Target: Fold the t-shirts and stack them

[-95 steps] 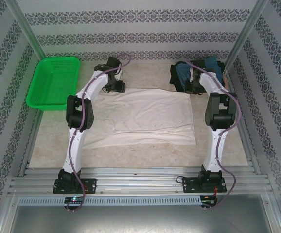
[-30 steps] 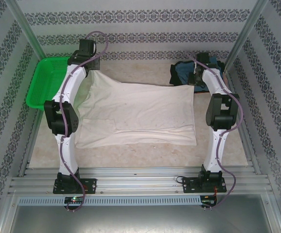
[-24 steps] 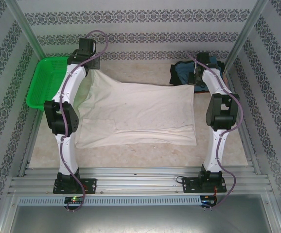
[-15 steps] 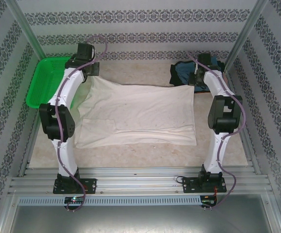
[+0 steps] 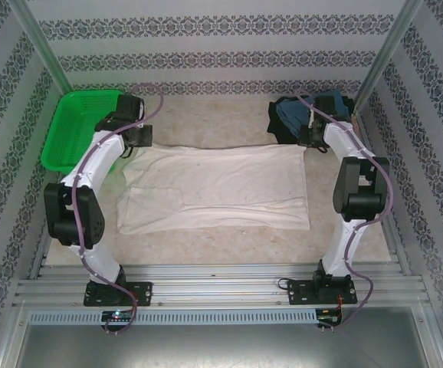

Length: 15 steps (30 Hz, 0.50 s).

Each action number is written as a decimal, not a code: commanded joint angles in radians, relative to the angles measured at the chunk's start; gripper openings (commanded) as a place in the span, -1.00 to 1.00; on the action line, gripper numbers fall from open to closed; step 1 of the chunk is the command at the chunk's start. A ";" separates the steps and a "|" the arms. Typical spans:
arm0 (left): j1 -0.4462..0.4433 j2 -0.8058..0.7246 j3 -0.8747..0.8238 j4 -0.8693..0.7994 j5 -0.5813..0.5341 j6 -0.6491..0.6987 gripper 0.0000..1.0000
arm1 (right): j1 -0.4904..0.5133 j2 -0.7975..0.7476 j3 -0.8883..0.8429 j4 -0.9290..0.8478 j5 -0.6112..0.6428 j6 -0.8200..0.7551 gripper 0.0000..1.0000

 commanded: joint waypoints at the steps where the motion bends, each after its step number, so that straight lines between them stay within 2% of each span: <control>1: 0.006 -0.064 -0.066 0.048 0.001 -0.060 -0.99 | -0.012 -0.056 -0.058 0.009 0.010 0.027 -1.00; 15: 0.029 -0.240 -0.357 0.065 -0.028 -0.189 -1.00 | 0.009 -0.189 -0.319 0.014 0.016 0.130 -1.00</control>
